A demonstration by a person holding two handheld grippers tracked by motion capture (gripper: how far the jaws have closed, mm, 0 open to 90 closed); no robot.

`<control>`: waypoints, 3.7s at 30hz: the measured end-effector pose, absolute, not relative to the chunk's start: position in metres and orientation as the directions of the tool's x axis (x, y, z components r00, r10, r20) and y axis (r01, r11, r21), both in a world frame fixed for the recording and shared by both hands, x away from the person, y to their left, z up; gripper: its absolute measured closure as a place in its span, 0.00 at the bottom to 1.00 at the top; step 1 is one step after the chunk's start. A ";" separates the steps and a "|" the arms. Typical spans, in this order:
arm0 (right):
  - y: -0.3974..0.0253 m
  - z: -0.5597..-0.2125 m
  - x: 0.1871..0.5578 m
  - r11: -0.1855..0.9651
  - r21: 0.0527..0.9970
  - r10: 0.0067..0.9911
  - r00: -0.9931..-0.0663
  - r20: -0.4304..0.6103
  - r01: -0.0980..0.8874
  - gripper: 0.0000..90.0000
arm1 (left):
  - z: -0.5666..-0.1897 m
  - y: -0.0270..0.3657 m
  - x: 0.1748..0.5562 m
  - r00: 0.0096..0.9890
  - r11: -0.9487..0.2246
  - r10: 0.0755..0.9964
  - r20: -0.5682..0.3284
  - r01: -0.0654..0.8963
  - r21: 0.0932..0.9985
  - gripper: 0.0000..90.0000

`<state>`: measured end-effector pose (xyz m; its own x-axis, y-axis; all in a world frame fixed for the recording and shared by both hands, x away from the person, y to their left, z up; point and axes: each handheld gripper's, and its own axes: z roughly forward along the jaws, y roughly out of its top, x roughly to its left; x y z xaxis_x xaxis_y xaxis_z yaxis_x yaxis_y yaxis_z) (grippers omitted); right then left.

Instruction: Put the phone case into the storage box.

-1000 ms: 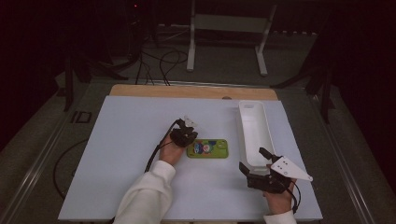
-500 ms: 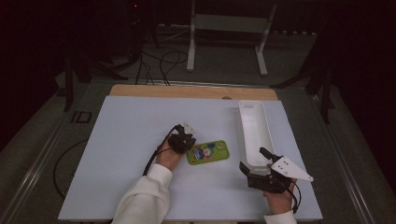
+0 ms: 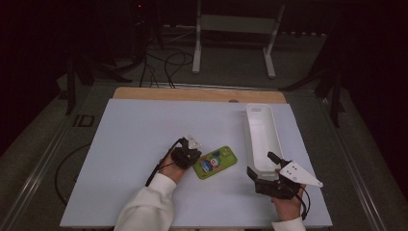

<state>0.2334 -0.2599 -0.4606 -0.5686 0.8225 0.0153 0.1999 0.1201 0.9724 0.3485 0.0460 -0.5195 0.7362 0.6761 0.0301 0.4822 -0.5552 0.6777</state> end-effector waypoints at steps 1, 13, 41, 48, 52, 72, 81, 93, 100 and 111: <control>-0.260 -0.461 0.234 0.121 0.972 0.822 -0.569 0.014 0.200 0.10 | -0.520 0.046 0.347 0.737 -0.555 0.675 0.027 0.483 0.677 1.00; -0.260 -0.461 0.234 0.126 0.971 0.823 -0.568 0.012 0.204 0.10 | -0.517 0.049 0.340 0.735 -0.527 0.678 0.000 0.487 0.697 1.00; -0.261 -0.467 0.242 0.151 0.970 0.815 -0.579 -0.014 0.189 0.10 | -0.435 0.183 0.261 0.551 -0.218 0.834 0.022 0.293 0.931 0.23; -0.263 -0.469 0.247 0.111 0.969 0.814 -0.579 0.038 0.219 0.10 | -0.440 0.223 0.230 0.506 -0.219 0.861 0.047 0.286 0.933 0.04; -0.264 -0.470 0.249 0.106 0.969 0.813 -0.580 0.046 0.225 0.10 | -0.448 0.237 0.221 0.486 -0.216 0.873 0.046 0.299 0.929 0.01; -0.266 -0.478 0.242 0.120 0.965 0.824 -0.566 0.033 0.231 0.10 | -0.477 0.262 0.211 0.461 -0.185 0.887 0.006 0.343 0.921 0.00; -0.268 -0.479 0.243 0.122 0.964 0.827 -0.561 0.033 0.236 0.09 | -0.471 0.251 0.214 0.493 -0.210 0.870 0.013 0.346 0.914 0.00; -0.266 -0.479 0.243 0.128 0.962 0.826 -0.563 0.032 0.243 0.10 | -0.462 0.223 0.234 0.565 -0.285 0.824 0.028 0.372 0.884 0.00; -0.267 -0.478 0.244 0.129 0.959 0.829 -0.558 0.036 0.254 0.10 | -0.455 0.199 0.250 0.603 -0.337 0.796 0.055 0.365 0.868 0.00; -0.266 -0.477 0.245 0.135 0.958 0.832 -0.555 0.029 0.253 0.10 | -0.453 0.173 0.266 0.633 -0.376 0.772 0.061 0.377 0.847 0.00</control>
